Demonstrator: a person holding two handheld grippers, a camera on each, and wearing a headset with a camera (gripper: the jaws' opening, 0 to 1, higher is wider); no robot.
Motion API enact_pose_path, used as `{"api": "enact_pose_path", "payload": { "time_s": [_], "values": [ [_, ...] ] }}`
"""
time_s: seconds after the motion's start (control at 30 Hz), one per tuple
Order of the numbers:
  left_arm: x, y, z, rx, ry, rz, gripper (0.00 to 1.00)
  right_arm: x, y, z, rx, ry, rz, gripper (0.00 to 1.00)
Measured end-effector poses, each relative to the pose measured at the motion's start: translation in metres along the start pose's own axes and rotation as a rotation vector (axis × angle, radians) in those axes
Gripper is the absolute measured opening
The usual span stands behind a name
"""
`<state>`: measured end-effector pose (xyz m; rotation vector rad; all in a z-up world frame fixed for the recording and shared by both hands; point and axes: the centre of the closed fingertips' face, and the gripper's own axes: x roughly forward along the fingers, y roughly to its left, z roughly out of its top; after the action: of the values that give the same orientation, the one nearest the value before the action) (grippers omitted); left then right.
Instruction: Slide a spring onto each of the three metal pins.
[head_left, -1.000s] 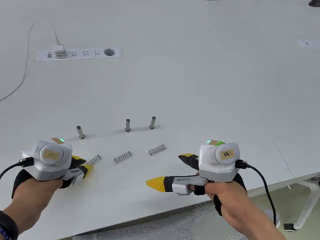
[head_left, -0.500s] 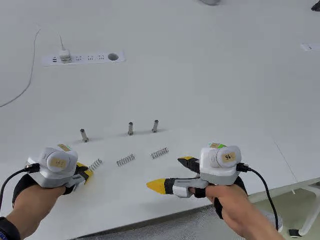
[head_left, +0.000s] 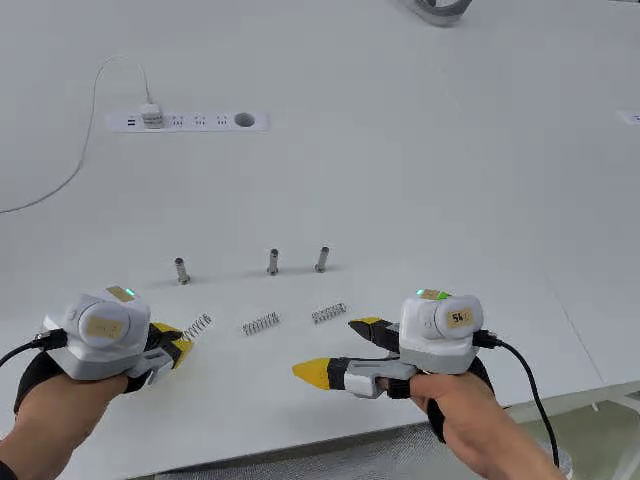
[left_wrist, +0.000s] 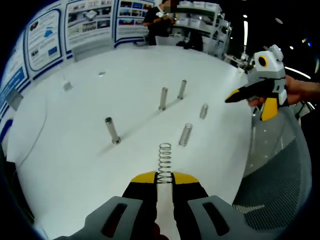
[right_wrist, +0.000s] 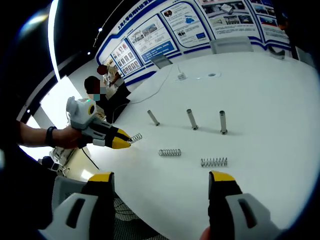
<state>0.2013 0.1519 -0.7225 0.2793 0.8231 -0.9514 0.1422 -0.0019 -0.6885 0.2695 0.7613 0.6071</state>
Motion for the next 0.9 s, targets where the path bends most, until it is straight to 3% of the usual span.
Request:
{"api": "enact_pose_path", "payload": {
  "time_s": [0.37, 0.9],
  "values": [
    [-0.015, 0.003, 0.008, 0.016, -0.032, 0.001, 0.1, 0.012, 0.014, 0.009, -0.005, 0.001, 0.057, 0.72],
    [-0.033, -0.018, 0.02, 0.091, -0.05, -0.032, 0.1, 0.026, 0.039, 0.018, 0.013, -0.014, 0.14, 0.61]
  ]
}}
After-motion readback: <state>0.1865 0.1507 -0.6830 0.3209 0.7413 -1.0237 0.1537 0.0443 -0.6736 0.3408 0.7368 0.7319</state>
